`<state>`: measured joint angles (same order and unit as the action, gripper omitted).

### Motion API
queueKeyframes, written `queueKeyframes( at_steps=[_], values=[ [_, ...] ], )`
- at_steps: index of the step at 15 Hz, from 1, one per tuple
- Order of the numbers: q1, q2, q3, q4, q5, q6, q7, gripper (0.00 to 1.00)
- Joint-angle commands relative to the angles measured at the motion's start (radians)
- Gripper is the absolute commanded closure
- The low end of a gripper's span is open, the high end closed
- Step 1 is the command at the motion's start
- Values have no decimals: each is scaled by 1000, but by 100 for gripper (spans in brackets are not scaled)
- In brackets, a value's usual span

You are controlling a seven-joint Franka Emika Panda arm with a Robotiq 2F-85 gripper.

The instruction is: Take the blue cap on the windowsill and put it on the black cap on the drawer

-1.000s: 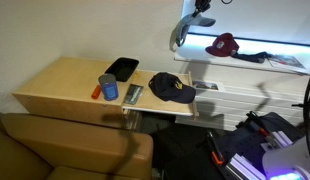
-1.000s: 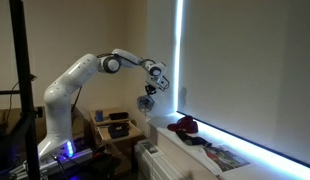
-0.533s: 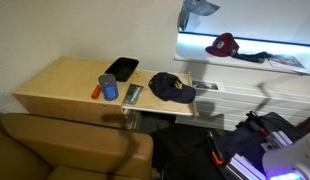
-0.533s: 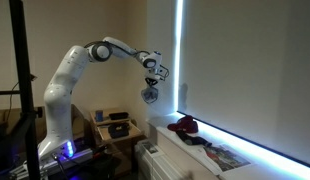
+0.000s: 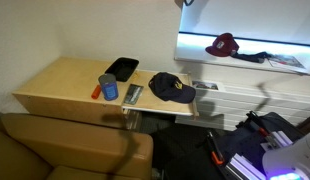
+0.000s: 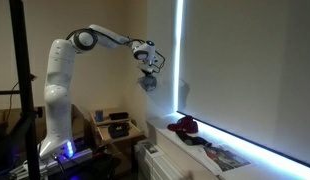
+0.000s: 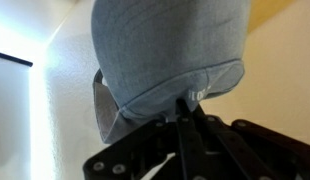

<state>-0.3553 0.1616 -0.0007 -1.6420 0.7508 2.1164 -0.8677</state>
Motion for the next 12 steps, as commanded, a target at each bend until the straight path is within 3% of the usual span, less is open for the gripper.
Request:
queueKeyframes(
  at_steps=[1,3,4,12],
  values=[
    [77,84,-62,44,-120,-39,180,99],
    [79,124,-65,81,-180,-153,224,99],
    [77,78,-59,21,-143,-63,182,95],
    [73,126,-61,74,-195,-138,168,99]
  ],
)
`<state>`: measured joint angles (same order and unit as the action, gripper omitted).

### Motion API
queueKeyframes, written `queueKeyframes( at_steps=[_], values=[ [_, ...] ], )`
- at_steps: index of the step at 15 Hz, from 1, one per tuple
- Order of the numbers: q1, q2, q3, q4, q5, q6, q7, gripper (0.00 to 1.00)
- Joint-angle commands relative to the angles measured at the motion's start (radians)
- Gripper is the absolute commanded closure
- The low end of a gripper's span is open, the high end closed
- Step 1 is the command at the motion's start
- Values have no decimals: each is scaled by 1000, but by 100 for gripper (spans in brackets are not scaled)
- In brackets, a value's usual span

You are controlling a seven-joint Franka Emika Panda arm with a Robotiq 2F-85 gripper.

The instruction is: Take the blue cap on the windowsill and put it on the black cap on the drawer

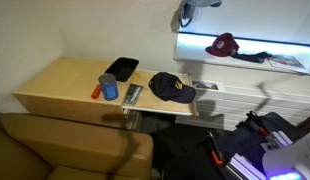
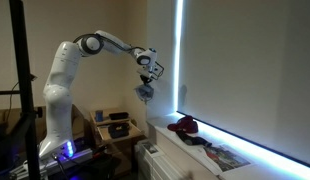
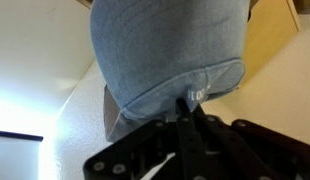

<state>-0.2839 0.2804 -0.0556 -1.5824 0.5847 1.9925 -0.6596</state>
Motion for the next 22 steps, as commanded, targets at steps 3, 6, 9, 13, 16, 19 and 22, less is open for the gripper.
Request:
queueKeyframes(
  at_steps=[3,6,9,13,16,19,22],
  values=[
    [-8,9,10,-129,-29,103,-296,99],
    [-10,27,42,-237,43,183,-527,99],
    [-18,65,68,-280,139,211,-760,99],
    [-25,98,79,-289,303,149,-1014,99],
    [-22,-89,37,-523,309,-60,-1122,99],
    [23,-49,-15,-482,299,-134,-1095,95],
    [16,-144,-54,-552,297,-211,-1103,95]
  ],
)
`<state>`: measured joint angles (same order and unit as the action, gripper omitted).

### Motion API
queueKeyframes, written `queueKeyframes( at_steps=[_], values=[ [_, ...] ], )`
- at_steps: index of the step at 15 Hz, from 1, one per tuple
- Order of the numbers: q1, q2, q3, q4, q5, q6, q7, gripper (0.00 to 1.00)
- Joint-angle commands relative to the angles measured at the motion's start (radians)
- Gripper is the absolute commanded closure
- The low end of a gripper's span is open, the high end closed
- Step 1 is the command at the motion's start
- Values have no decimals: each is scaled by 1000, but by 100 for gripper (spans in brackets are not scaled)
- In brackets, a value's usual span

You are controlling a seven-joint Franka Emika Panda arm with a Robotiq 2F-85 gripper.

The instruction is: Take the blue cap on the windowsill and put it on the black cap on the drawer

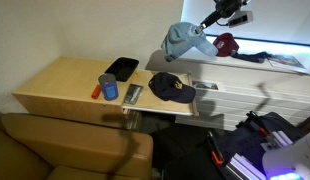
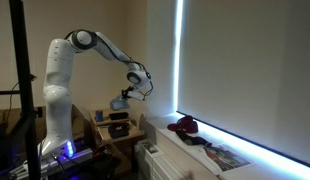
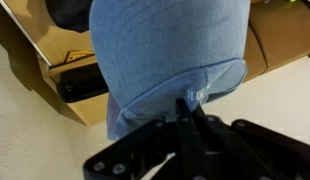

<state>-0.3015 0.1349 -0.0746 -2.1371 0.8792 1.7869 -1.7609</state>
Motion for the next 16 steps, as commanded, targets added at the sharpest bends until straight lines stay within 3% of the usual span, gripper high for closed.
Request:
queueKeyframes(
  at_steps=[1,3,7,8,10,13,16],
  values=[
    [33,-8,-37,-4,2,-5,-1,95],
    [40,-23,-40,-39,-13,23,-9,99],
    [72,-196,-58,-296,-53,182,-117,99],
    [142,24,8,-129,56,298,-123,99],
    [185,29,38,-145,177,425,-210,99],
    [279,164,117,-45,379,652,-328,99],
    [334,314,140,56,416,793,-338,99]
  ],
)
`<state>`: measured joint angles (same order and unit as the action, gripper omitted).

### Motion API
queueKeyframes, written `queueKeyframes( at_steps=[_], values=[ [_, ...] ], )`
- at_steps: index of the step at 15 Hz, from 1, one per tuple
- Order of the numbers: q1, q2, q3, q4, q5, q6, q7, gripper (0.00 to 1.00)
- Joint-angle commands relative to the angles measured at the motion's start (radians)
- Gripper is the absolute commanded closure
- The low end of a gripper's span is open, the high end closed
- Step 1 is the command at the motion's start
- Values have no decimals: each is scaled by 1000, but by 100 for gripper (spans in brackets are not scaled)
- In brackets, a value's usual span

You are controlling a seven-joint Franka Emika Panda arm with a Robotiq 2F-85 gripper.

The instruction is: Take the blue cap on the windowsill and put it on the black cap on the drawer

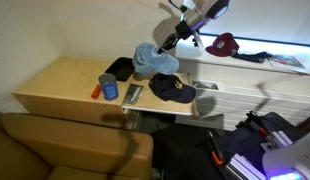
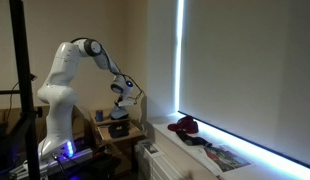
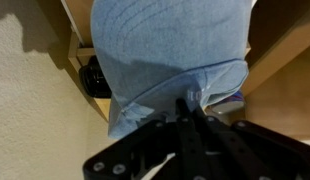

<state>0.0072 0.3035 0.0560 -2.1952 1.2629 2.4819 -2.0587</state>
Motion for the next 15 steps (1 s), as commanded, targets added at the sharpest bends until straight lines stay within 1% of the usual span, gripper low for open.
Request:
queueKeyframes(
  at_steps=[1,2,3,4,6,10,12,13,14,15],
  values=[
    [36,175,5,135,-1,122,-8,99],
    [44,169,-2,111,-24,149,16,99],
    [51,169,-15,106,-86,133,88,99],
    [55,163,-20,94,-127,142,120,99],
    [64,111,-34,61,-258,131,248,99],
    [54,15,-37,63,-569,32,568,99],
    [29,-13,-20,86,-683,-39,704,99],
    [7,-19,-6,105,-707,-106,738,99],
    [-7,-23,4,118,-717,-142,765,99],
    [-7,-8,22,103,-701,-70,734,95]
  ],
)
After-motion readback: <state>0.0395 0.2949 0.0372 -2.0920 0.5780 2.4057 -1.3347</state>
